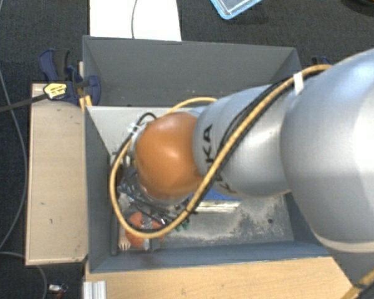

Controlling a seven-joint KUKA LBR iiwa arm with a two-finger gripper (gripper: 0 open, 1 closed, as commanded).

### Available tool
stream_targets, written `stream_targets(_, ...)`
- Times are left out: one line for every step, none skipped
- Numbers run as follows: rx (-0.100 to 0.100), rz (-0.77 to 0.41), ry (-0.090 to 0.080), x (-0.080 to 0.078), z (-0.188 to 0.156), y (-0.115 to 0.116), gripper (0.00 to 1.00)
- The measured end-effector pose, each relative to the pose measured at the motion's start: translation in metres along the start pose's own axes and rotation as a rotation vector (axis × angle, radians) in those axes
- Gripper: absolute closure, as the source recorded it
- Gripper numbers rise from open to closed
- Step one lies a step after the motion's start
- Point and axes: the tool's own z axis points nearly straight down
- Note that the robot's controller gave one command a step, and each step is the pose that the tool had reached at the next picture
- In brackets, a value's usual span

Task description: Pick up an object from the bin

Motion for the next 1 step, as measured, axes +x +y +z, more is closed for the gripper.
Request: stream_targets(0.004,-0.106,-0.02,0.0035,0.0503,-0.0091,0.0)
